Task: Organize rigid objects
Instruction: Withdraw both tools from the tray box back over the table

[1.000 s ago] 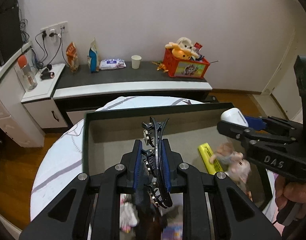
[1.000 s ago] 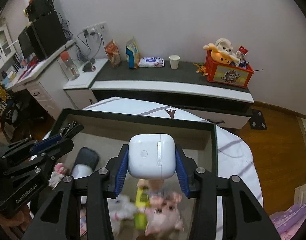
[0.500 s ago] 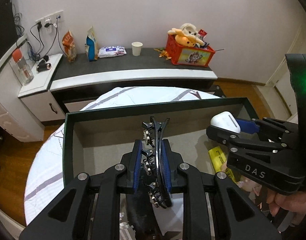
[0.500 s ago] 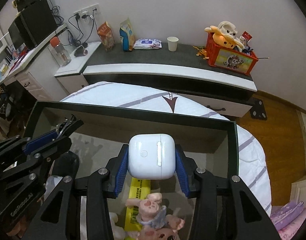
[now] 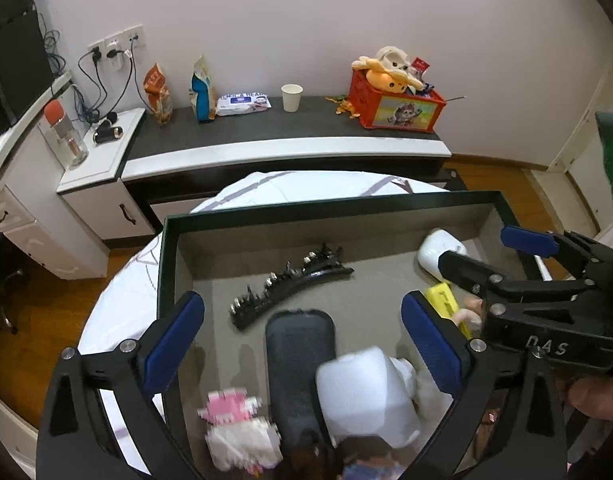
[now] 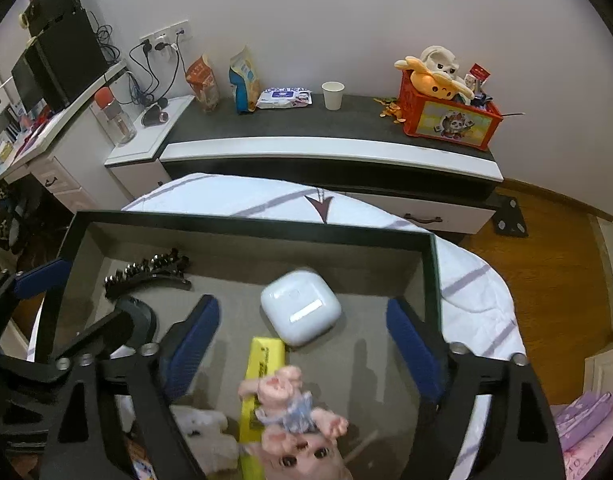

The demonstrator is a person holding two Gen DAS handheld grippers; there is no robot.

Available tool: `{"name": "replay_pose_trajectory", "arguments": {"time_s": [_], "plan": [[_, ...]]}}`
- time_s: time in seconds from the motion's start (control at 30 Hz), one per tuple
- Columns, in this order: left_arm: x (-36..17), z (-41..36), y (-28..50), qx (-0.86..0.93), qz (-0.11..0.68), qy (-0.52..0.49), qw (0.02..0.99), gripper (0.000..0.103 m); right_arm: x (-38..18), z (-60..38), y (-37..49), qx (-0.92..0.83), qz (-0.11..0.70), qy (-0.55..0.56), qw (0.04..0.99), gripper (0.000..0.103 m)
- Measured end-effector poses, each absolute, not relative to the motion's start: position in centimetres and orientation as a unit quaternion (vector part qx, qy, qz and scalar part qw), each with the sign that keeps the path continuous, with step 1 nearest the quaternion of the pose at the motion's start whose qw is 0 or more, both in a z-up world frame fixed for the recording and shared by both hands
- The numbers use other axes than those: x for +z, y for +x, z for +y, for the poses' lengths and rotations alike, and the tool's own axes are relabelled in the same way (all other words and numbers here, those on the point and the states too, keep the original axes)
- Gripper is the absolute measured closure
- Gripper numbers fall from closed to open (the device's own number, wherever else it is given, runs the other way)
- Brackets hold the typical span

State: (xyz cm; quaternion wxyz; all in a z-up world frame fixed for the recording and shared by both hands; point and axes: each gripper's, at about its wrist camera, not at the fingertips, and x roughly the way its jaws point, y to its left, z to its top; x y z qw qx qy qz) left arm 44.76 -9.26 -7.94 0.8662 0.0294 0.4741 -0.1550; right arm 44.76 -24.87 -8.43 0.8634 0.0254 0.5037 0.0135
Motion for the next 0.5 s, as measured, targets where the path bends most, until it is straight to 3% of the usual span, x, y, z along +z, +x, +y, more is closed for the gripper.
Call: {"name": "replay_pose_trajectory", "arguments": {"time_s": [0.5], "plan": [[-1.4, -7.9, 35.8, -0.145, 0.398, 0.037, 0.905, 0.001, -3.2, -25.6, 36.5, 0.01, 0.445, 0.051, 0.894, 0.012]]}}
